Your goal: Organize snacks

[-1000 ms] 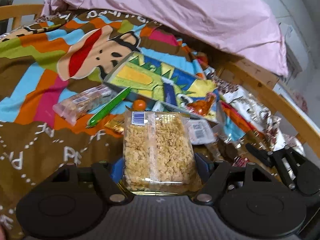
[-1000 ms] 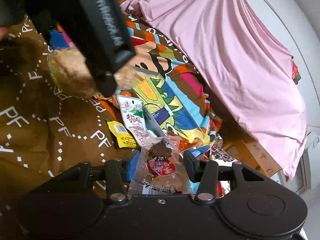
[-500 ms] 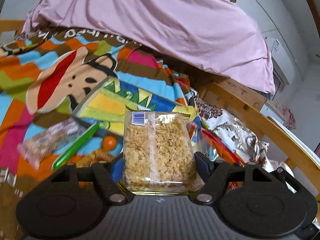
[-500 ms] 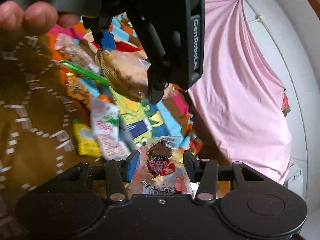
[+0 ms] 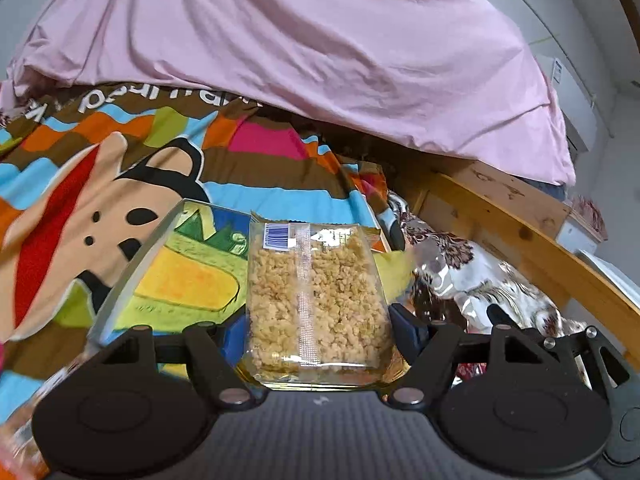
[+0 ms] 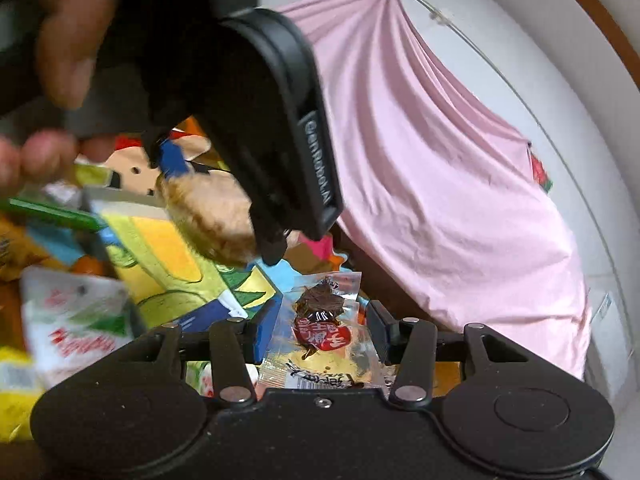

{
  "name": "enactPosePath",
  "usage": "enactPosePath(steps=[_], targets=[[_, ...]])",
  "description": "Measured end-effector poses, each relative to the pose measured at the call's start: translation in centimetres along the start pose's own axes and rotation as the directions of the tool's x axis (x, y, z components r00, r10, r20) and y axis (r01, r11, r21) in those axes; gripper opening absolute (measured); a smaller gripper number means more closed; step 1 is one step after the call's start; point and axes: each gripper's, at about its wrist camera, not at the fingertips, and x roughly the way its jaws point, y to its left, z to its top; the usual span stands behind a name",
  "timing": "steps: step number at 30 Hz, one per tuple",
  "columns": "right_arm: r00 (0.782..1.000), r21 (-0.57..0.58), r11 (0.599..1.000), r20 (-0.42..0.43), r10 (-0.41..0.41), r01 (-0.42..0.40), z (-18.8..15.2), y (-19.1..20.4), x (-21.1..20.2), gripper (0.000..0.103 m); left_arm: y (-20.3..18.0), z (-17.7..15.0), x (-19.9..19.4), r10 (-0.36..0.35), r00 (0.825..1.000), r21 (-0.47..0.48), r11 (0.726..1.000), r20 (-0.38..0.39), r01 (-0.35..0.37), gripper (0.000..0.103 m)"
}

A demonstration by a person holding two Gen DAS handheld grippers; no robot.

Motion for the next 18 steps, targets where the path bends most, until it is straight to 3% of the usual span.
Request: enactPosePath(steps=[9, 15, 18], targets=[[0.994, 0.172, 0.984, -0.090, 0.062, -0.045, -2.1, -0.6, 6.6, 0.050, 3.4, 0.9, 7.9, 0.038, 0.995, -0.094, 0.995, -0.092, -0.046, 0.075], [0.981, 0.258, 0.961, -0.134, 0.141, -0.102, -3.0, -0.3, 8.8, 0.050, 4.2, 0.7, 11.2, 0.096, 0.985, -0.068, 0.992, -0.145, -0.107, 0.075], [0.964, 0.325, 0.935, -0.168, 0.205, -0.142, -3.6, -0.3, 9.9, 0.050, 4.4, 0.4, 12.0, 0.118, 0.978, -0.058, 0.990, -0.172, -0.129, 0.075]])
